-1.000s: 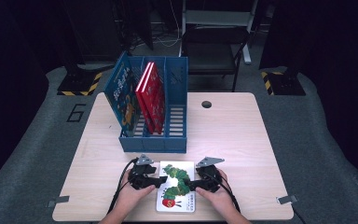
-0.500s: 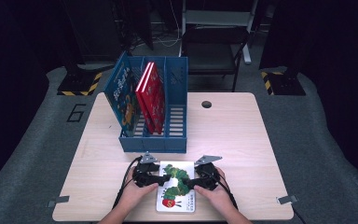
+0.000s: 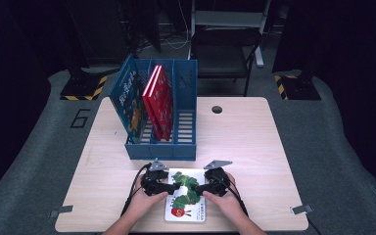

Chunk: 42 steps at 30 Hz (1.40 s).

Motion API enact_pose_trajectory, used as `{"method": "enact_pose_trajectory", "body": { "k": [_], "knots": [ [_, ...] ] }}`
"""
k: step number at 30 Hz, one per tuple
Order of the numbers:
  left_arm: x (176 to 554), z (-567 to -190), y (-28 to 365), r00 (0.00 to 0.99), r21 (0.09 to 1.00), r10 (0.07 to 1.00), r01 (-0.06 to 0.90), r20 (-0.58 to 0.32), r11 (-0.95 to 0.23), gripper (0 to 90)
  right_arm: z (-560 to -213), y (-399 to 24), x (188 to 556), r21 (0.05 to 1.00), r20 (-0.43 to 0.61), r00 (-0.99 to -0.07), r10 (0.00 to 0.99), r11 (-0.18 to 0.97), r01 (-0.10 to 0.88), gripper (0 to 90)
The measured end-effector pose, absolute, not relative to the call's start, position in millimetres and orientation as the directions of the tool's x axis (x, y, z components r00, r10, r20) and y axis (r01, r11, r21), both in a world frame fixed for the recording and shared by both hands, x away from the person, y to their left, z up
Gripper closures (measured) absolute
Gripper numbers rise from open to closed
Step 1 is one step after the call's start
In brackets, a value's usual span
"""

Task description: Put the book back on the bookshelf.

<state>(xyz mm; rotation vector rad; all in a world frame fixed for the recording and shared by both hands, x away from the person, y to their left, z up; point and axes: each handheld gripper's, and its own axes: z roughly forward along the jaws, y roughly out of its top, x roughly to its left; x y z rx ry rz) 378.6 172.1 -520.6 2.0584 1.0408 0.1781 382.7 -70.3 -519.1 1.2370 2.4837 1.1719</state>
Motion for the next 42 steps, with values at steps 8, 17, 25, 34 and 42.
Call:
{"method": "enact_pose_trajectory", "body": {
  "k": [8, 17, 25, 34, 42],
  "knots": [
    [378, -519, 171, 0.636, 0.701, 0.738, 0.633, -0.228, -0.329, 27.4, -520, -73, 388, 0.696, 0.223, -0.673, 0.705, 0.368, 0.616, 20.6],
    [384, -518, 173, 0.641, 0.694, 0.733, 0.634, -0.227, -0.34, 25.5, -519, -72, 395, 0.694, 0.234, -0.665, 0.709, 0.357, 0.625, 23.4],
    [386, -518, 171, 0.639, 0.692, 0.737, 0.634, -0.218, -0.345, 23.6, -519, -71, 400, 0.701, 0.22, -0.658, 0.72, 0.352, 0.62, 23.2],
    [387, -517, 170, 0.626, 0.689, 0.748, 0.643, -0.22, -0.334, 24.4, -518, -70, 401, 0.693, 0.238, -0.638, 0.732, 0.333, 0.64, 23.6],
    [385, -514, 171, 0.606, 0.68, 0.758, 0.663, -0.241, -0.314, 30.4, -516, -76, 399, 0.685, 0.272, -0.636, 0.722, 0.319, 0.655, 28.6]
  ]
}}
